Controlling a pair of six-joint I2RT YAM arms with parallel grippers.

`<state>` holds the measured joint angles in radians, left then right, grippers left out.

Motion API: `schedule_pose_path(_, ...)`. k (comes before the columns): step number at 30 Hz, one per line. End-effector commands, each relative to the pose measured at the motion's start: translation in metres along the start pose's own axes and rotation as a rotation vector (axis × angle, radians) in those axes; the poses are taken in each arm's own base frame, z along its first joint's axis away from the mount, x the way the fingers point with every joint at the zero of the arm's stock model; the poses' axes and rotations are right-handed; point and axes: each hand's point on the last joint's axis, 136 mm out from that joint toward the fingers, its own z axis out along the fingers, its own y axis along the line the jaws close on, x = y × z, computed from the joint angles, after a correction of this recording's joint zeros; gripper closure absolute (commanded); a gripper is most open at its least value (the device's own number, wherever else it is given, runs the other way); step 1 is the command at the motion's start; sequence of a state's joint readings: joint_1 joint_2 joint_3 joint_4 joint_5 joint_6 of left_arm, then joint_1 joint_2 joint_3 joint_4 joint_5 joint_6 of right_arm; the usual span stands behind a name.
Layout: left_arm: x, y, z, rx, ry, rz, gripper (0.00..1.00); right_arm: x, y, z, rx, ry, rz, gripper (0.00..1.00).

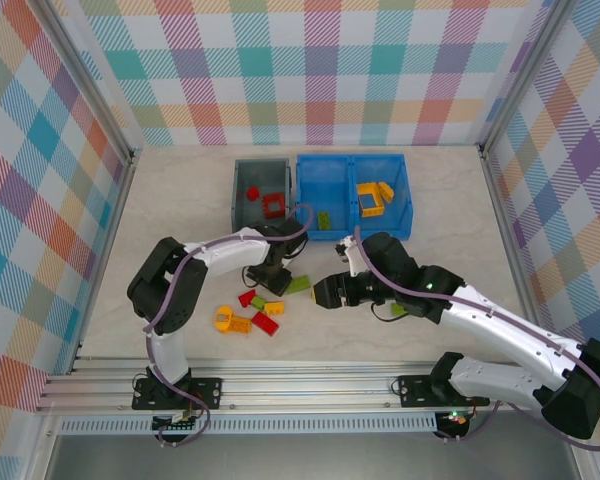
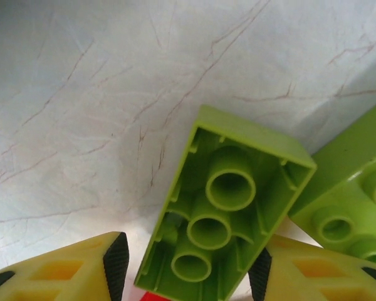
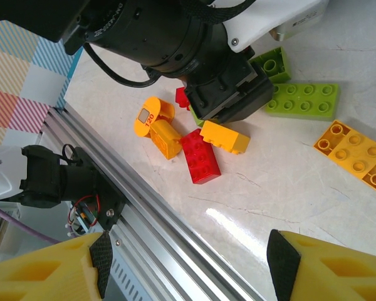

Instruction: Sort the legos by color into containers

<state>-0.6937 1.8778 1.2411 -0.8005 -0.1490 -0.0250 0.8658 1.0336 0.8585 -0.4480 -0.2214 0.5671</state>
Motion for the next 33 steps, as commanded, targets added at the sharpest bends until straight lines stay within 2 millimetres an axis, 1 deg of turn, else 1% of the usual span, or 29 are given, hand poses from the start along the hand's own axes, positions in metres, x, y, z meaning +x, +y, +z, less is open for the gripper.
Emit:
schedule_pose_path(1, -0.009, 0.002, 0.007, 0.007, 0.001, 0.008, 0.54, -0.011, 0.014, -0.004, -0.033, -0.028, -0.010, 0.32)
schedule_pose_path(3, -0.010, 0.002, 0.008, 0.003, -0.001, 0.004, 0.63, -0.010, 0.015, -0.004, -0.042, -0.029, -0.014, 0.33)
schedule_pose_path(4, -0.010, 0.002, 0.006, 0.006, -0.007, 0.000, 0.66, -0.010, 0.016, -0.004, -0.050, -0.029, -0.020, 0.33)
schedule_pose_path(6, -0.011, 0.002, 0.001, 0.012, -0.026, -0.011, 0.69, -0.011, 0.023, -0.005, -0.084, -0.038, -0.045, 0.33)
schedule_pose_path(8, -0.010, 0.004, -0.010, 0.018, -0.055, -0.032, 0.70, -0.014, 0.034, -0.011, -0.134, -0.062, -0.080, 0.33)
schedule_pose_path(11, -0.012, 0.006, -0.040, 0.040, -0.121, -0.083, 0.71, -0.023, 0.047, -0.027, -0.176, -0.126, -0.129, 0.32)
schedule_pose_path(12, -0.015, 0.006, -0.054, 0.058, -0.154, -0.105, 0.71, -0.027, 0.048, -0.033, -0.168, -0.153, -0.140, 0.32)
schedule_pose_path(15, -0.028, 0.000, -0.094, 0.124, -0.246, -0.160, 0.71, -0.043, 0.040, -0.055, -0.094, -0.279, -0.158, 0.33)
schedule_pose_path(16, -0.034, -0.001, -0.106, 0.140, -0.273, -0.184, 0.70, -0.049, 0.034, -0.062, -0.052, -0.326, -0.149, 0.32)
schedule_pose_path(18, -0.049, -0.003, -0.123, 0.163, -0.309, -0.223, 0.70, -0.058, 0.027, -0.073, 0.000, -0.390, -0.149, 0.33)
schedule_pose_path(20, -0.065, -0.007, -0.135, 0.163, -0.335, -0.250, 0.70, -0.065, 0.024, -0.079, 0.026, -0.440, -0.147, 0.34)
schedule_pose_path(23, -0.095, -0.019, -0.146, 0.156, -0.370, -0.282, 0.71, -0.076, 0.021, -0.083, 0.045, -0.511, -0.138, 0.34)
schedule_pose_path(26, -0.123, -0.019, -0.148, 0.071, -0.378, -0.343, 0.71, -0.087, 0.018, -0.088, 0.064, -0.581, -0.137, 0.34)
schedule_pose_path(29, -0.149, -0.017, -0.137, 0.010, -0.368, -0.418, 0.71, -0.097, 0.010, -0.099, 0.112, -0.662, -0.119, 0.33)
schedule_pose_path(33, -0.184, -0.030, -0.117, 0.039, -0.373, -0.457, 0.71, -0.107, 0.005, -0.111, 0.137, -0.739, -0.109, 0.32)
